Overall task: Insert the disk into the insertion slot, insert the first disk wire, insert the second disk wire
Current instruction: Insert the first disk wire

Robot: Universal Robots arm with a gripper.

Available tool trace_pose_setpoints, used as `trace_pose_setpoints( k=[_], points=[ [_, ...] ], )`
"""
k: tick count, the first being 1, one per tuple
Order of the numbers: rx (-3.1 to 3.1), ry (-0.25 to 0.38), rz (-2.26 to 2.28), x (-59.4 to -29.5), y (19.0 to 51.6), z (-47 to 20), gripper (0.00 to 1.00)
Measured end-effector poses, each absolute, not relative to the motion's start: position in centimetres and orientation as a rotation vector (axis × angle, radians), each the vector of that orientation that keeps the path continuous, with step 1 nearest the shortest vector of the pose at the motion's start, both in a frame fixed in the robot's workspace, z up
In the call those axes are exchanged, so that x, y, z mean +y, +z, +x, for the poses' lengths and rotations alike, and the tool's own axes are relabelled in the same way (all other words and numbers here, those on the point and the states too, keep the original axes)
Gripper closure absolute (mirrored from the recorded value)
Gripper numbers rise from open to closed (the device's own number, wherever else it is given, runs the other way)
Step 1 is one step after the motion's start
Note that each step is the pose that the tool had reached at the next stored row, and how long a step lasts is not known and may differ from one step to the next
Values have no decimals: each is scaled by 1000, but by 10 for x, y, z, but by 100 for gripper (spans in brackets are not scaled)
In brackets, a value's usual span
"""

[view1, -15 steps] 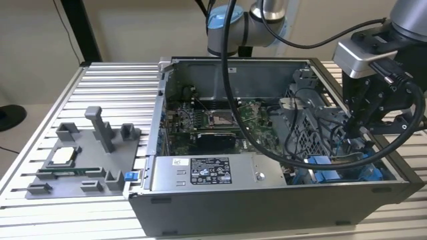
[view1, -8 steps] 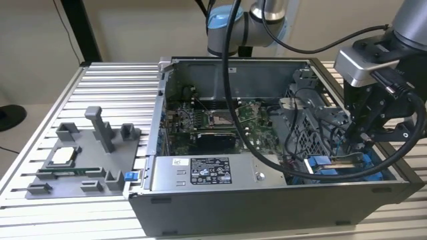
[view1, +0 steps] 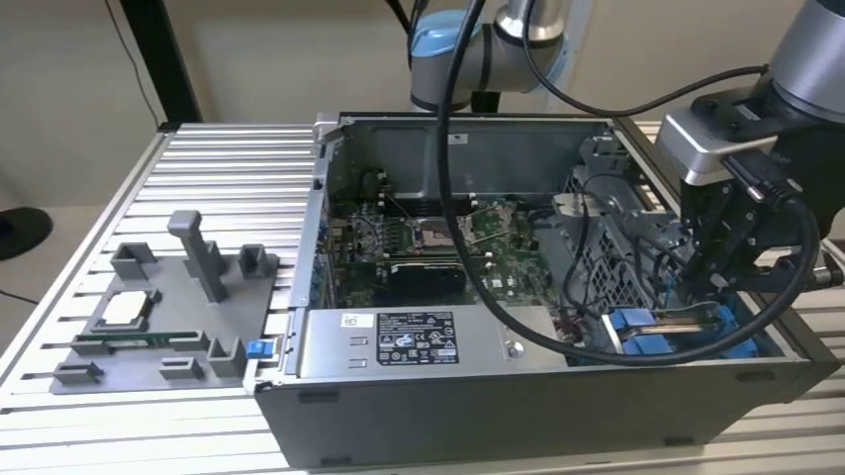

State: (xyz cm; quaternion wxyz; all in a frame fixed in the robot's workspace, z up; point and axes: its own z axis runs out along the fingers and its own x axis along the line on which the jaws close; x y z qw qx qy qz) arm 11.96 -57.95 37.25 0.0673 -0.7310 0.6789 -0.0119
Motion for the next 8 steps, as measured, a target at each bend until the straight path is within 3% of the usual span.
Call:
trace_pose_setpoints(
  k=[8],
  points=[
    [2062, -12, -2210, -579, 367, 134, 100]
  ],
)
